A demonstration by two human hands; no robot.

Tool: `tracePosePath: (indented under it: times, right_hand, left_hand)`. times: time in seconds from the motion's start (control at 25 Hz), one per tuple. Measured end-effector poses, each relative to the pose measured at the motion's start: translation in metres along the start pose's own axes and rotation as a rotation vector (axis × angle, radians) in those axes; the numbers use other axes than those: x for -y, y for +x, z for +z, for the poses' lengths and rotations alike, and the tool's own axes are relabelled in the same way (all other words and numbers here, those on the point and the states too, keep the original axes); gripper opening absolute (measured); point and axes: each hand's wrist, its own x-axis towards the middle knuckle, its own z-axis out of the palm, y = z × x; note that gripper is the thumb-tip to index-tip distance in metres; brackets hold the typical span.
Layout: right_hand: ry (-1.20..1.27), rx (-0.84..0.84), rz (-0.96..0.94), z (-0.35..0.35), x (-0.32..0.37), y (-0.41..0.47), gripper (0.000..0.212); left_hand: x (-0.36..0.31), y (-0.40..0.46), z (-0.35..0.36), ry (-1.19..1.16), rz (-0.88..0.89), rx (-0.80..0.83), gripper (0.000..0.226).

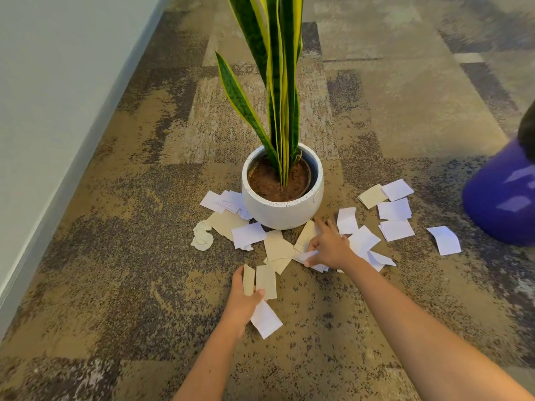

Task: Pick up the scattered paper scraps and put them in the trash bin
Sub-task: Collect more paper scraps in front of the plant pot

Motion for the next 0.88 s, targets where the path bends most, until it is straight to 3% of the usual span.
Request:
tracePosePath:
  times: [0.08,0.2,0.4,0.48,0.72,0.88]
  right_hand:
    - [-0.017,-0.074,0.02,0.011,0.0,-0.008,0.018]
    - [-0.045,-0.131,0.076,0.021,-0.001,-0.017,0.034]
    - [0.13,-0.145,0.104,0.018,-0.014,-0.018,0.092]
    - [0.229,-0.118,0.134,0.018,-0.019,-0.02,0.106]
    - [0.292,-0.103,0.205,0.019,-0.027,-0.035,0.1]
    - [0.464,-0.128,0.139,0.015,-0.024,-0.05,0.09]
  left_hand:
    - [0.0,-0.001,0.001,0.003,0.005,-0.004,0.072]
    - [-0.002,-0.002,0.002,0.003,0.009,-0.008,0.072]
    - [-0.004,-0.006,0.004,0.011,0.013,-0.013,0.071]
    - [-0.006,-0.008,0.004,0.014,0.015,-0.013,0.071]
    - [-0.009,-0.013,0.007,-0.013,0.036,-0.027,0.074]
    - [-0.015,-0.022,0.017,-0.237,0.019,-0.065,0.087]
